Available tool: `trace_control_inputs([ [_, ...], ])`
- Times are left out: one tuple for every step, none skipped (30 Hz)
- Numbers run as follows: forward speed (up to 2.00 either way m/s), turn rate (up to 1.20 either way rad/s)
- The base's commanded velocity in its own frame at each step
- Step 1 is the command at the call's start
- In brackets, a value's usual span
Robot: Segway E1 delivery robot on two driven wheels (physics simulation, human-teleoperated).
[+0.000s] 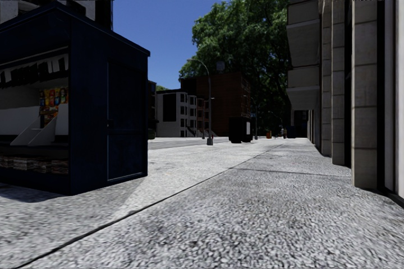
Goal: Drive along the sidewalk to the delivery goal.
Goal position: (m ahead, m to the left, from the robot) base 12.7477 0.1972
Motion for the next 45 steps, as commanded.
trace_control_inputs([
  [2.00,-0.71],
  [2.00,-0.71],
  [2.00,-0.71],
  [2.00,-0.71],
  [2.00,-0.71],
  [2.00,-0.71],
  [2.00,-0.71],
  [2.00,-0.71],
  [2.00,-0.71],
  [2.00,-0.71],
  [2.00,-0.71],
  [2.00,-0.71],
  [2.00,-0.71],
  [2.00,-0.71],
  [2.00,-0.67],
  [2.00,-0.64],
  [2.00,-0.64],
  [2.00,-0.15],
  [2.00,0.00],
  [2.00,0.00],
  [2.00,0.00],
  [2.00,0.00],
  [2.00,0.00],
  [2.00,0.00],
  [2.00,0.00],
  [2.00,0.00],
  [2.00,0.00],
  [2.00,0.00],
  [2.00,0.00],
  [2.00,0.00],
  [2.00,0.00],
  [2.00,0.00],
  [2.00,0.00],
  [2.00,0.00],
  [2.00,0.00],
  [2.00,0.00],
  [2.00,0.00],
  [2.00,0.00],
  [2.00,0.00],
  [2.00,0.00],
  [2.00,0.00],
  [2.00,0.00],
  [2.00,0.00],
  [2.00,0.00],
  [2.00,0.00],
])
